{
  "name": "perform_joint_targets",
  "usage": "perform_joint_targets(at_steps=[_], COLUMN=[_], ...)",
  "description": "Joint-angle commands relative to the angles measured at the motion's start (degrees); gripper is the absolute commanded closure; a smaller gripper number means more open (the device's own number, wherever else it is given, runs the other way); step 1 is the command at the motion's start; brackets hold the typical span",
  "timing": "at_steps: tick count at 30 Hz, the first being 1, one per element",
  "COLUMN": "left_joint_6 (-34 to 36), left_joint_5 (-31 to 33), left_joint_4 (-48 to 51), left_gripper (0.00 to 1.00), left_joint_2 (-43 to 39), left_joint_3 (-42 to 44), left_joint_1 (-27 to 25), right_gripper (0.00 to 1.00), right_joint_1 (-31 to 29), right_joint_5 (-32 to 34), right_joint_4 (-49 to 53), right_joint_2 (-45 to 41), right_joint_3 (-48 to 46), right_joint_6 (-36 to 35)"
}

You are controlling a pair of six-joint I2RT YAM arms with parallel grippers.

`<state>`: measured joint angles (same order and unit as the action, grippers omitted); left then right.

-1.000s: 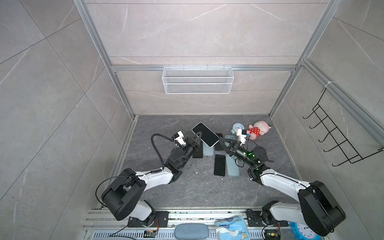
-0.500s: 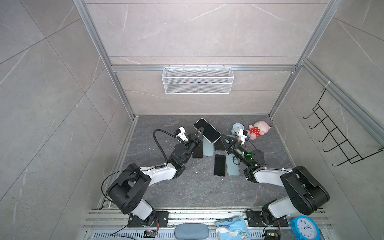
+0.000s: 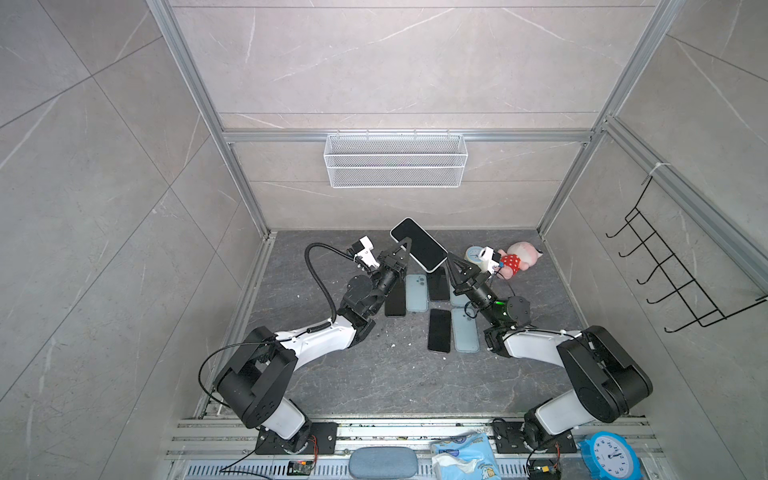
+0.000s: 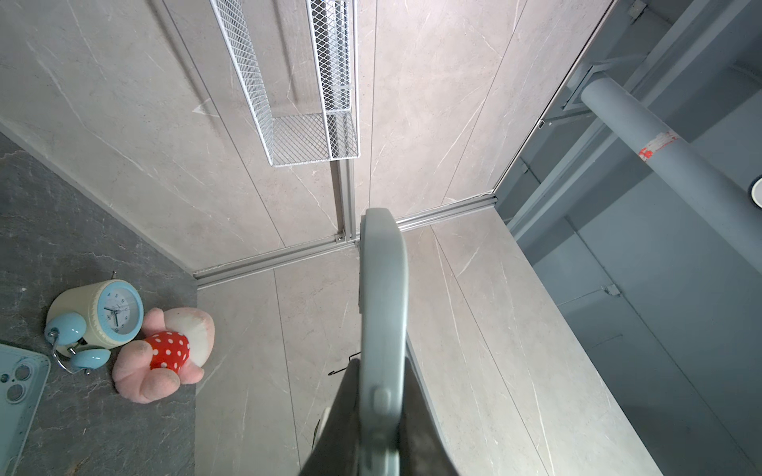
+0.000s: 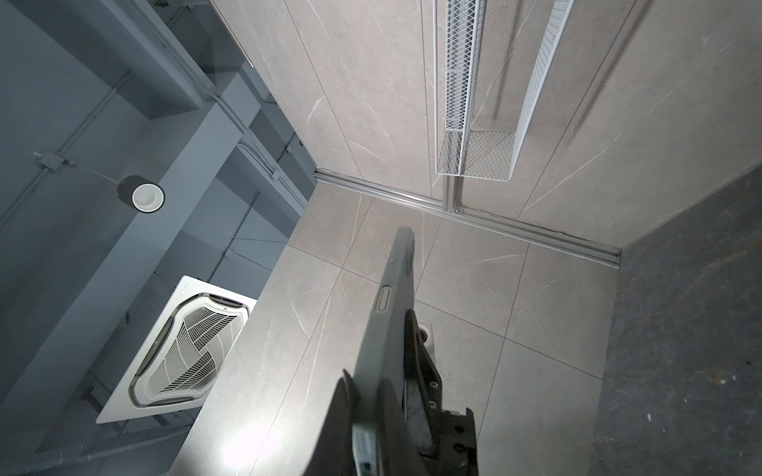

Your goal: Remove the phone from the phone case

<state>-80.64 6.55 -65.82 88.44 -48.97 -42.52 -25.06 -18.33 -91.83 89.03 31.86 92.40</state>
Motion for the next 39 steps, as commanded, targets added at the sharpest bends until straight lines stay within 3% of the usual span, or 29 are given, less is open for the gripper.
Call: perform_joint_targets(at_steps=[1,13,25,39], left_joint_6=[-2.98,-0.52,0.59,1.76], left_joint_5=[-7.56,-7.34,-6.19,-5.14], left_joint_4=[-15.2,-15.11,-15.12,-15.04], left_gripper=[1.0,1.0,1.0,1.0], left_joint_2=[-4.23,-8.4,-10.6,-12.47], left_joint_3=[-6.57,-5.86,-4.44,-3.36], left_joint_1=[-3.18,-3.23,-3.22,-3.16], right_gripper=[1.0,1.0,0.87,0.87], right_joint_1=[-1.44,-1.31,-1.24,0.43], right_joint_5=[-2.81,-1.02,-0.47,-0.14], right_joint_4=[7.72,7.72,7.72,7.72], right_joint_2=[2.84,3.7,3.47,1.73], right_joint_3=[-1.79,-1.75,-3.03,-4.75], right_joint_6=[0.7,3.42,4.23,5.7])
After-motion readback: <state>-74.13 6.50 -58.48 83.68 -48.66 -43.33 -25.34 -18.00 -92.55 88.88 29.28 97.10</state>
